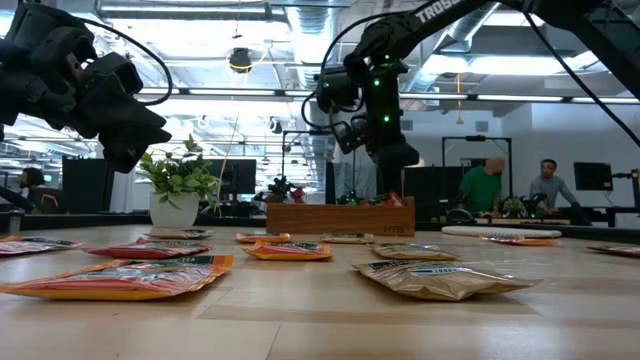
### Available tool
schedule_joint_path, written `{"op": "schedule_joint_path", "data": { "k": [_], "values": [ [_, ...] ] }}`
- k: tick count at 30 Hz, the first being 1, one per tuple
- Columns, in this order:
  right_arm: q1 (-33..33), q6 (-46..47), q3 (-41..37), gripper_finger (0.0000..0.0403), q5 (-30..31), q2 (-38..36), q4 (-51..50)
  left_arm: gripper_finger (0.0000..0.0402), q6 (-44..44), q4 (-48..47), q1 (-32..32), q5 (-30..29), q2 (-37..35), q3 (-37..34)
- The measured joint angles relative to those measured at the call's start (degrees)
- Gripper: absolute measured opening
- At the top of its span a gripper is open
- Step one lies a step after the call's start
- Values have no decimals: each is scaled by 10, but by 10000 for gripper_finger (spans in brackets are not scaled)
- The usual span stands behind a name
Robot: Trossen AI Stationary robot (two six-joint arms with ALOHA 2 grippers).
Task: Pick & Place Tea
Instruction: Put the red tea bag into the right section of the wooden organizer
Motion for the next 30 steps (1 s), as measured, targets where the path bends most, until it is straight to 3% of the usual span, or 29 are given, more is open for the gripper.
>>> {"op": "schedule_joint_path", "data": {
  "k": [7, 14, 24, 30],
  "values": [
    [4, 2, 0, 0, -6, -8, -12, 105, 0, 0, 0, 0, 0, 0],
    [-2, -30, 0, 5, -75, -13, -17, 105, 0, 0, 0, 0, 0, 0],
    [-20, -35, 0, 96, -80, -13, -20, 105, 2, 0, 0, 0, 0, 0],
    [-38, -35, 0, 117, -80, -9, -10, 105, 2, 0, 0, 0, 0, 0]
  ]
}}
